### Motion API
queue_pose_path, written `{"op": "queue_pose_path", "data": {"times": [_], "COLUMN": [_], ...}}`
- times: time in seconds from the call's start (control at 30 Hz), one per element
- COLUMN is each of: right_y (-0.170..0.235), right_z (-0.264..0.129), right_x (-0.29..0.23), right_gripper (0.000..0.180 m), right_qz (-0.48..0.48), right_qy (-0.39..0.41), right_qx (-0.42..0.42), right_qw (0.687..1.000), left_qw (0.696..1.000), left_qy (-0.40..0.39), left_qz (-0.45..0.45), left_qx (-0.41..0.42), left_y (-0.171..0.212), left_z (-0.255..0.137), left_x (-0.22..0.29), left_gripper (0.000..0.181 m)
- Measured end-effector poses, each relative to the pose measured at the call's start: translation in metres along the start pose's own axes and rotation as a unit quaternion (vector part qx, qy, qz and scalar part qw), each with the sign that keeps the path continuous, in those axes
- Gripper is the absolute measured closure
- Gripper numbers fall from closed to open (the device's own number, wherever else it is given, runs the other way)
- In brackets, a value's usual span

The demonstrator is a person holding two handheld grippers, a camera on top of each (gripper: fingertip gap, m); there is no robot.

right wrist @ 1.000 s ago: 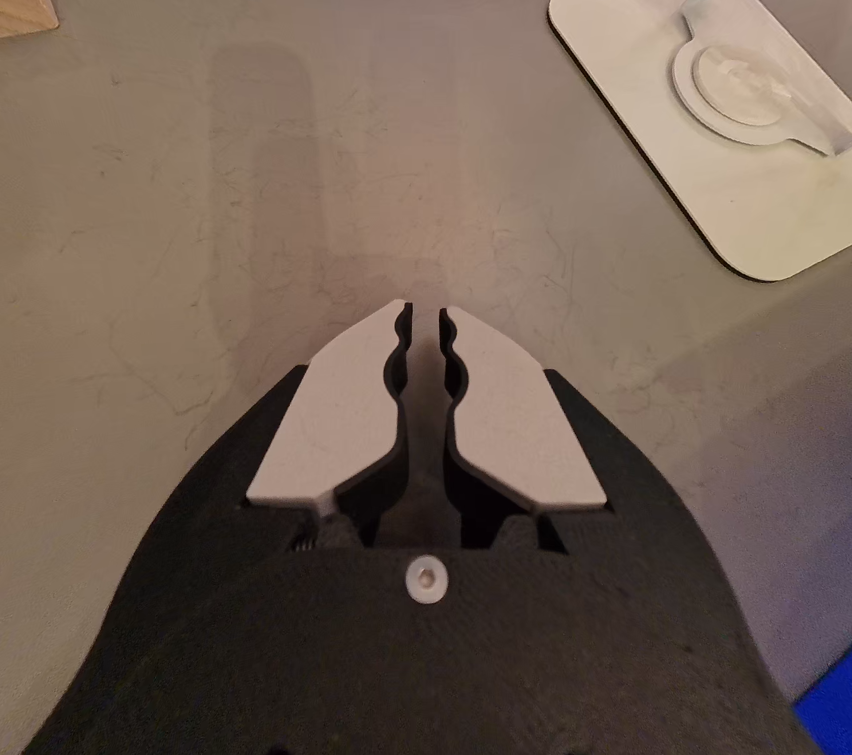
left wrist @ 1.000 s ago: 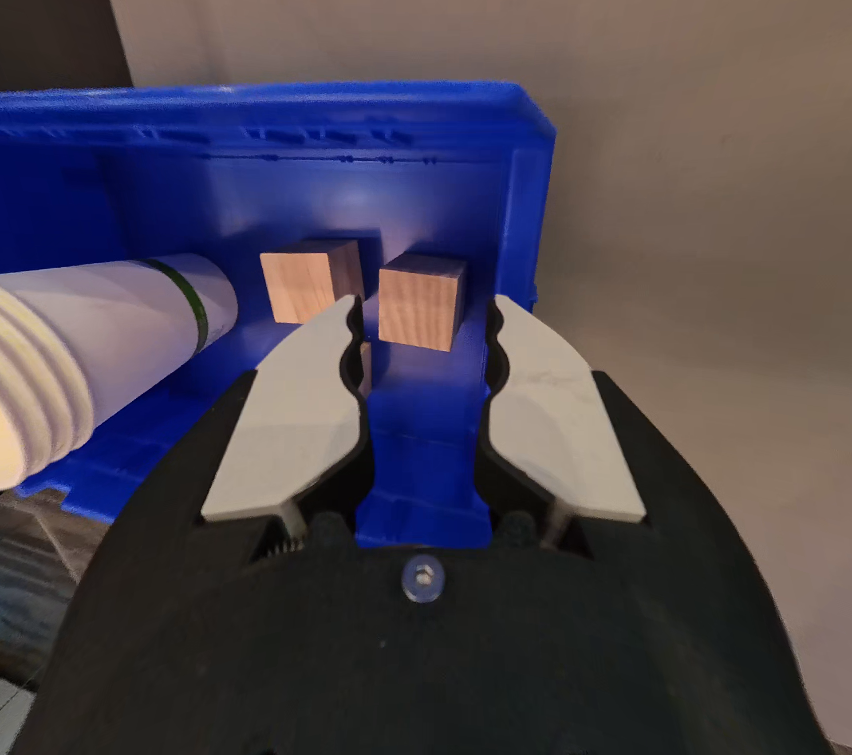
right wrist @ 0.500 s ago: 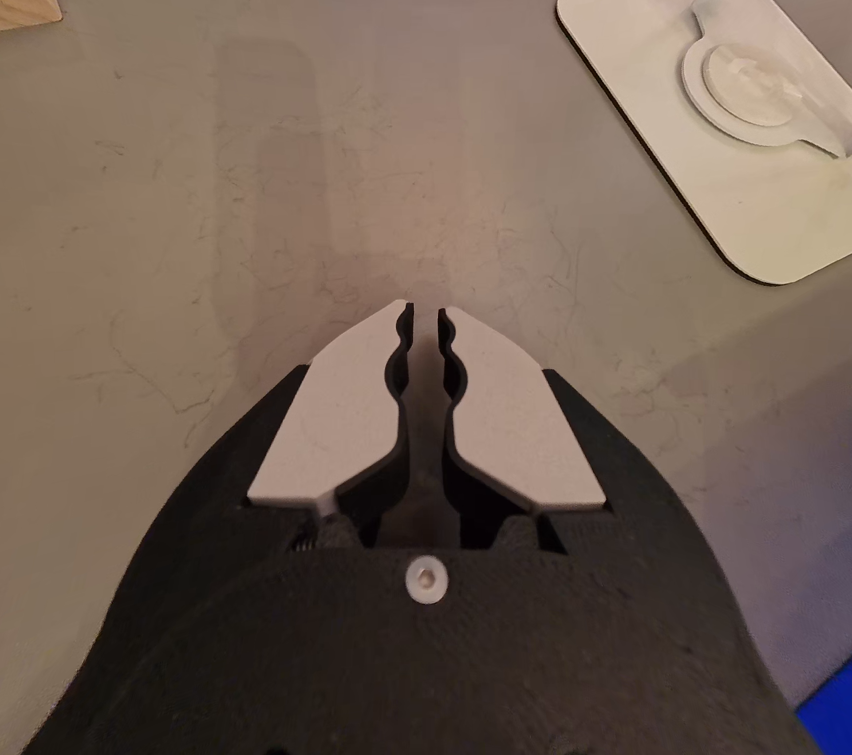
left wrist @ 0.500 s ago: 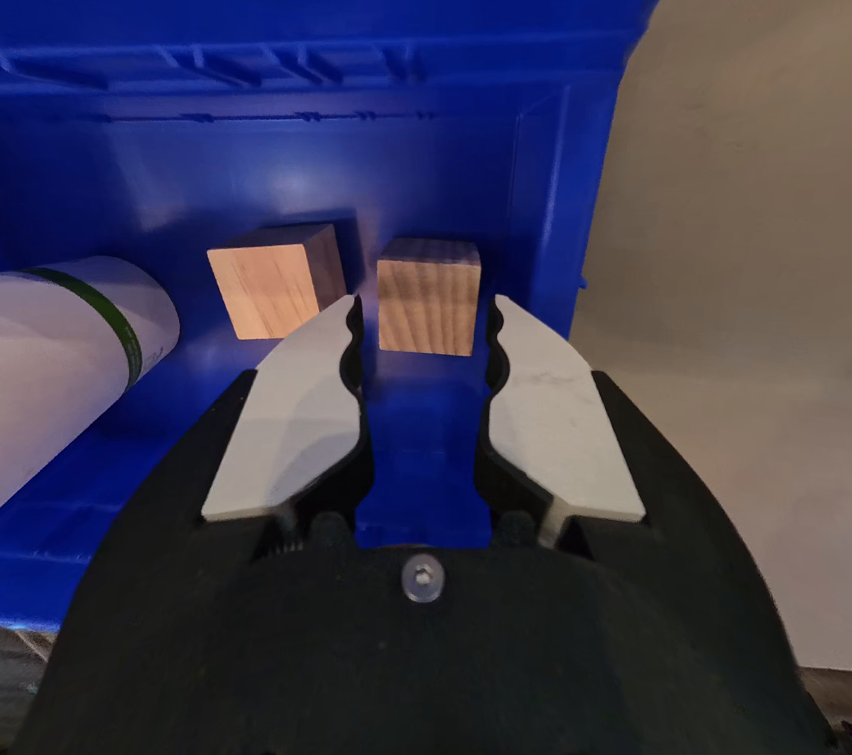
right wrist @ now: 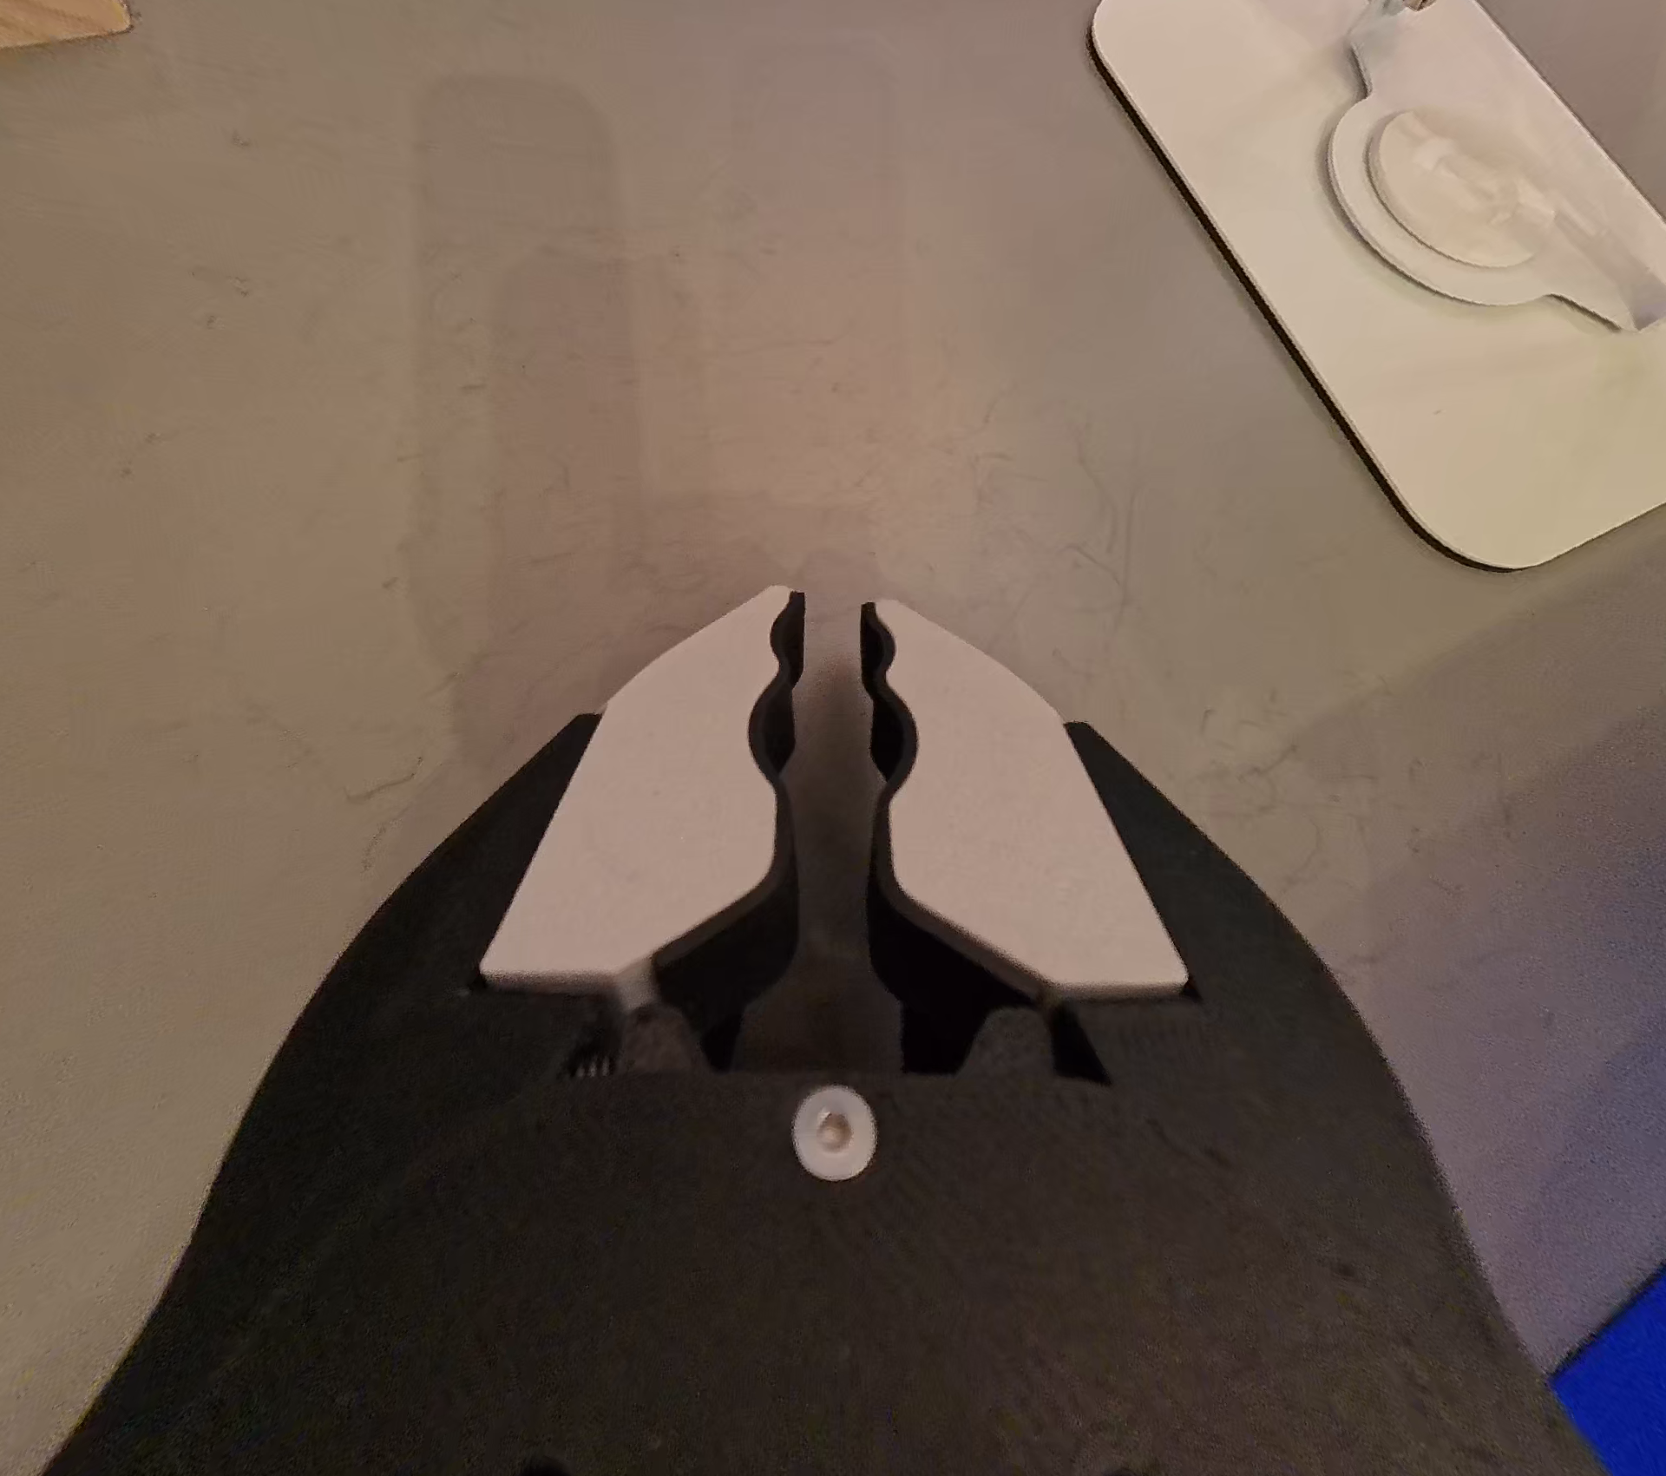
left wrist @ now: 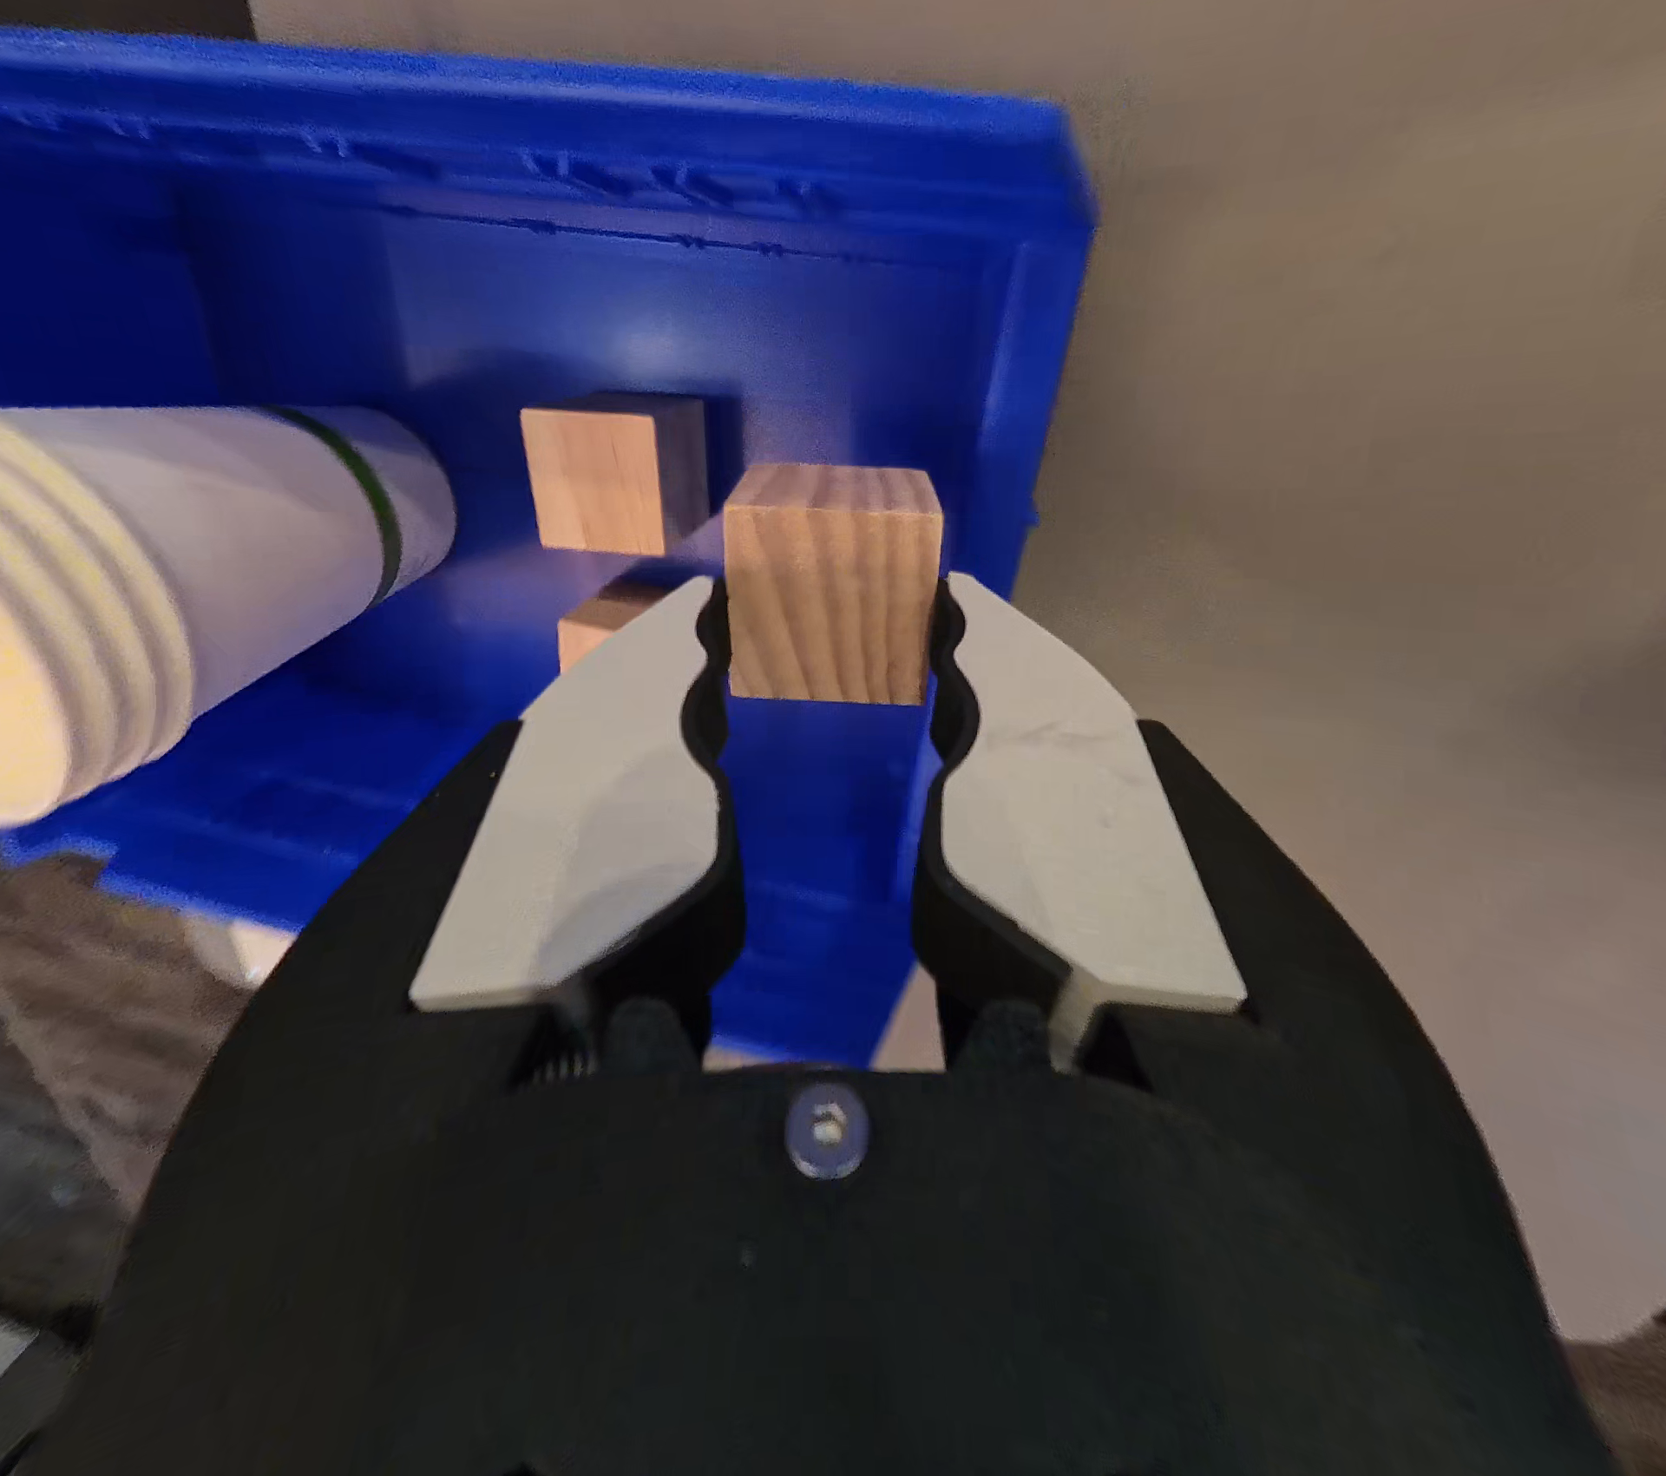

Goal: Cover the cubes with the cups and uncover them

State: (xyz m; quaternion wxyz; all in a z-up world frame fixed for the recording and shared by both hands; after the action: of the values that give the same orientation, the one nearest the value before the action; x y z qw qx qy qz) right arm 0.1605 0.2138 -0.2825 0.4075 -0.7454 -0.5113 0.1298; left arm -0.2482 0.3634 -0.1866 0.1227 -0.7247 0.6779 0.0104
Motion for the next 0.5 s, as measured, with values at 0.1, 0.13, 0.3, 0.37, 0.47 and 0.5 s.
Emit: {"op": "queue_pose_path", "data": {"times": [0.1, 0.13, 0.3, 0.37, 0.47, 0.5], "right_y": [0.001, 0.002, 0.005, 0.006, 0.009, 0.009], "right_z": [-0.002, -0.002, -0.007, -0.009, -0.011, -0.012], "right_x": [-0.003, -0.004, -0.006, -0.007, -0.007, -0.007], "right_gripper": [0.167, 0.167, 0.167, 0.167, 0.167, 0.167], "right_qz": [-0.011, -0.014, -0.016, -0.018, -0.021, -0.021], "right_qy": [-0.002, -0.003, -0.009, -0.01, -0.012, -0.012], "right_qx": [-0.002, -0.002, 0.002, 0.0, -0.001, -0.001], "right_qw": [1.0, 1.0, 1.0, 1.0, 1.0, 1.0], "left_qw": [0.999, 0.999, 0.998, 0.997, 0.996, 0.995], "left_qy": [-0.032, -0.037, -0.028, -0.007, 0.017, 0.025], "left_qz": [0.01, 0.014, 0.035, 0.037, 0.03, 0.028], "left_qx": [0.002, 0.009, 0.054, 0.071, 0.085, 0.089], "left_y": [-0.018, -0.027, -0.081, -0.105, -0.136, -0.145], "left_z": [-0.034, -0.042, -0.052, -0.042, -0.025, -0.02], "left_x": [0.032, 0.046, 0.118, 0.146, 0.179, 0.188], "left_gripper": [0.138, 0.138, 0.138, 0.139, 0.139, 0.139]}}
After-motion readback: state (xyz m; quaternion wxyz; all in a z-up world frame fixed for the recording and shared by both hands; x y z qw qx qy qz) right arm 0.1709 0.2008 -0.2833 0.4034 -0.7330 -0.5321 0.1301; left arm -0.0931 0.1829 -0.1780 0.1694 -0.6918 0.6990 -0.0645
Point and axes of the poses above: each gripper's, where its closed fingertips meet, z out along the fingers, y out of its underside, x = y × z across the jaws, the point moved 8 cm from there along -z, back along the fingers, and after that the axes turned 6 degrees about -z, right-handed, at the moved point
